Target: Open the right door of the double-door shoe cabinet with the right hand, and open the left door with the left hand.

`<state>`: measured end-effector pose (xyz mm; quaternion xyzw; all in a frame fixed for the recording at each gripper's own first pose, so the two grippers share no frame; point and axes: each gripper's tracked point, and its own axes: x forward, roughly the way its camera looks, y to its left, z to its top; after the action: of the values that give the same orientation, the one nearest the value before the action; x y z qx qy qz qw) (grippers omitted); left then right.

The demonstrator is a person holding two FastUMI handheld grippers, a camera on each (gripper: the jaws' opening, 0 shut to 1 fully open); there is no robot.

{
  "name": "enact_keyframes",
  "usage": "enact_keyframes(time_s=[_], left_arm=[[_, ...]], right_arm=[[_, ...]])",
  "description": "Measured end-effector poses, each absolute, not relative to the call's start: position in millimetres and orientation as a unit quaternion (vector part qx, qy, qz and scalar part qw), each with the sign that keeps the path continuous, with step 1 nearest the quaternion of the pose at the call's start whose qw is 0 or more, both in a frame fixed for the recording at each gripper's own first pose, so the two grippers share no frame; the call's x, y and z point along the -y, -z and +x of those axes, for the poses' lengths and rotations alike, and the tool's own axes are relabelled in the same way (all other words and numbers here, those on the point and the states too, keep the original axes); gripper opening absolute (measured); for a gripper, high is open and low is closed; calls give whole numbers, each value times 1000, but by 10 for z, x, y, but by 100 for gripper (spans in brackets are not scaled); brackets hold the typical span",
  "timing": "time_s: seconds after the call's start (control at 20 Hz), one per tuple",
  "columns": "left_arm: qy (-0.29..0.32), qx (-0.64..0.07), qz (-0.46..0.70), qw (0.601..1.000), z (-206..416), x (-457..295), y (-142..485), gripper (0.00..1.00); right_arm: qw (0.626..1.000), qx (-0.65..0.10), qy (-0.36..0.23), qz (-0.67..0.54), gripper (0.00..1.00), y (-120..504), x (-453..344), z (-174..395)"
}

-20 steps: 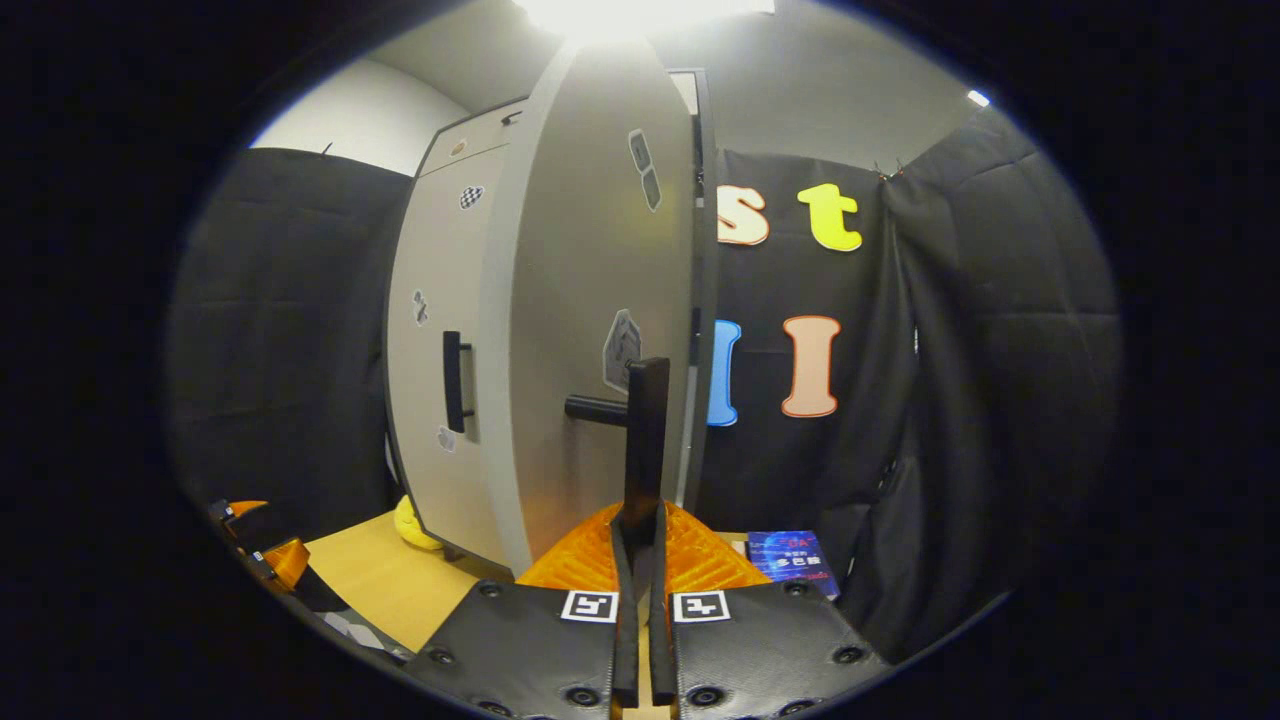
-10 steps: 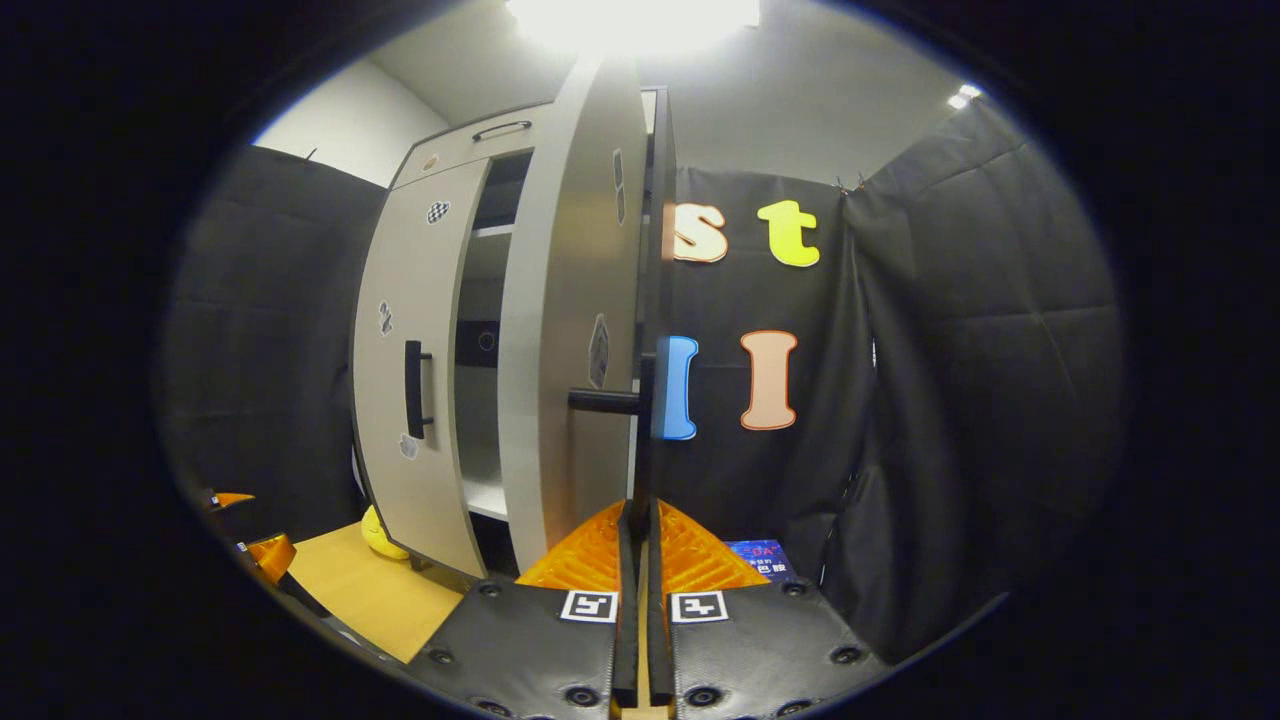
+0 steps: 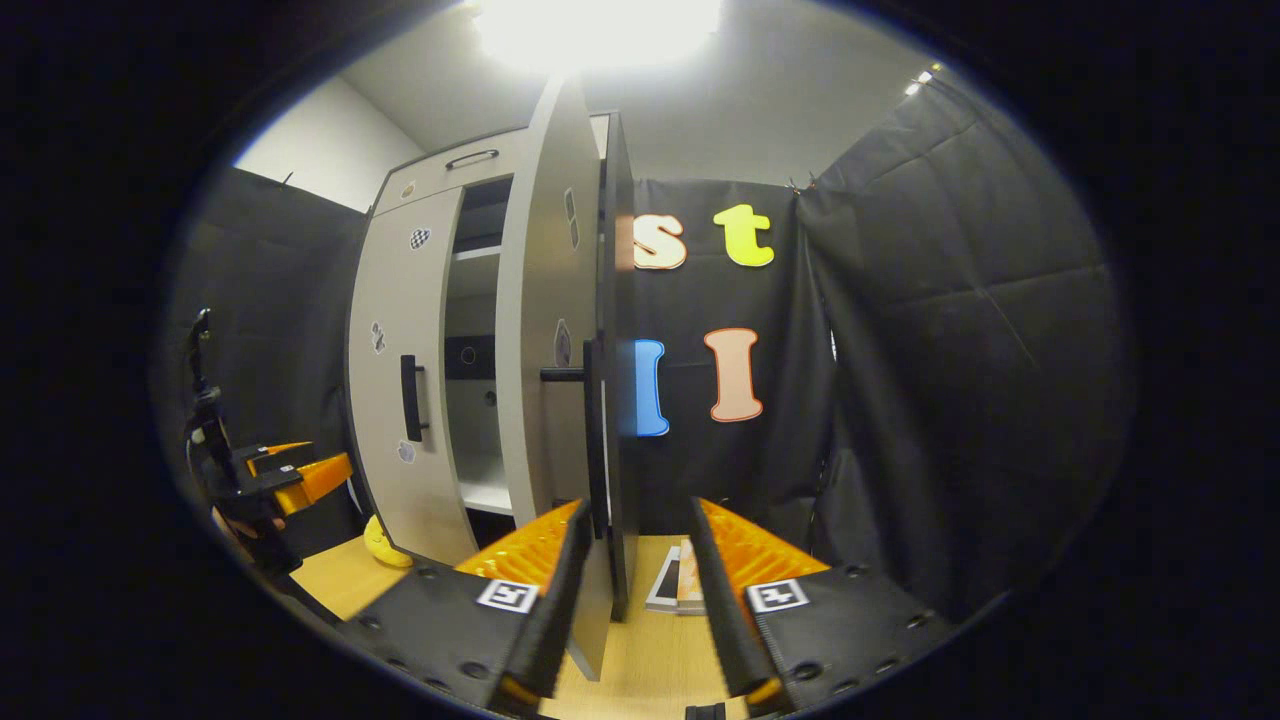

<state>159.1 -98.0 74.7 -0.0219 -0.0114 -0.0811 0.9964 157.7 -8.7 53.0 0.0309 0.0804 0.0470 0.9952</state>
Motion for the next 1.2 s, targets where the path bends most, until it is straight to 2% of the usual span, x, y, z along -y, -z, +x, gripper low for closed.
enact_keyframes(time_s=[0.1,0.65,1.05,1.1,1.15,1.2], left_arm=[[82,13,-19,996,1817,1030,-824,93],[73,1,-10,997,3017,1045,-928,94],[74,-14,-16,997,3389,1082,-964,94],[71,-10,-17,997,3395,1082,-987,93],[68,-9,-15,998,3413,1078,-1006,83],[72,-13,-15,997,3434,1106,-983,72]], right_arm=[[997,-72,-24,27,96,-489,257,1507],[994,-97,35,34,98,-185,723,1240],[991,-117,40,49,98,-15,752,1242],[991,-118,40,50,98,-10,754,1237],[991,-117,41,51,98,-12,754,1226],[991,-114,42,52,93,-22,759,1218]])
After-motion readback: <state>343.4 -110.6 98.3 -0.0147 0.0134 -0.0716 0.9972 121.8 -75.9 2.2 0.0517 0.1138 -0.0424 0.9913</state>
